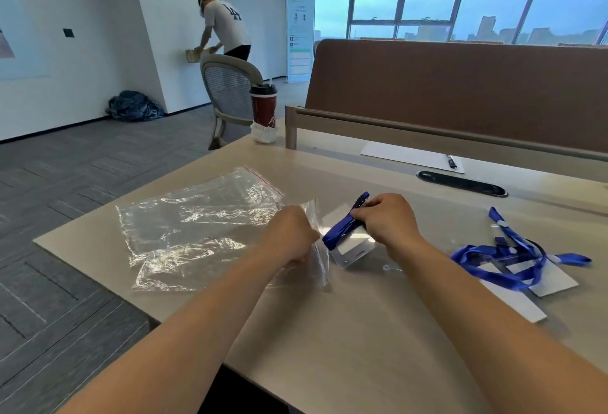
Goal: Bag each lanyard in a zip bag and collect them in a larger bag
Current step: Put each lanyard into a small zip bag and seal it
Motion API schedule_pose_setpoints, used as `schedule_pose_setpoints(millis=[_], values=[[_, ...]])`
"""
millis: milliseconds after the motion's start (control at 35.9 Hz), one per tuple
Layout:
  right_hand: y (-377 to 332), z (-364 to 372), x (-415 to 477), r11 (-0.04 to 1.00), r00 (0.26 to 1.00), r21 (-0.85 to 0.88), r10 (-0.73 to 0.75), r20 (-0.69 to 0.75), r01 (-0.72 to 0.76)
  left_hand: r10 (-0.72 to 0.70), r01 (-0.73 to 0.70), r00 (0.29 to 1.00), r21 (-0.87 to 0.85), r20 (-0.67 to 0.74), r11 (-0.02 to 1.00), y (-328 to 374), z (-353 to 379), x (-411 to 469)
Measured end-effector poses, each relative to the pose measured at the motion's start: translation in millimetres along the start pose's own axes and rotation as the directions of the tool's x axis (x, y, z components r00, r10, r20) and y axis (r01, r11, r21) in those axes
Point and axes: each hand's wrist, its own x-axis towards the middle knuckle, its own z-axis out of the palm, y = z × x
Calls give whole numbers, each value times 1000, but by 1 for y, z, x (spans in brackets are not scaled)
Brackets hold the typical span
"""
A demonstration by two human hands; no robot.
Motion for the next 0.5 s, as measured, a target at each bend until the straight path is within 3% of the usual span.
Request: schedule_pose_setpoints(millis=[195, 334, 501], values=[[-2, 6, 2, 999, 1000, -39, 20, -13, -20, -21, 23, 1000, -202, 10, 979, -1, -2, -3], [-2, 8, 2, 1000, 998, -22, 0, -57, -1, 5, -7, 1000, -172, -13, 985, 4, -7, -9], [-4, 13, 1, 999, 995, -7, -40, -95, 40, -5, 4, 1000, -279, -1, 960, 14, -11, -12]])
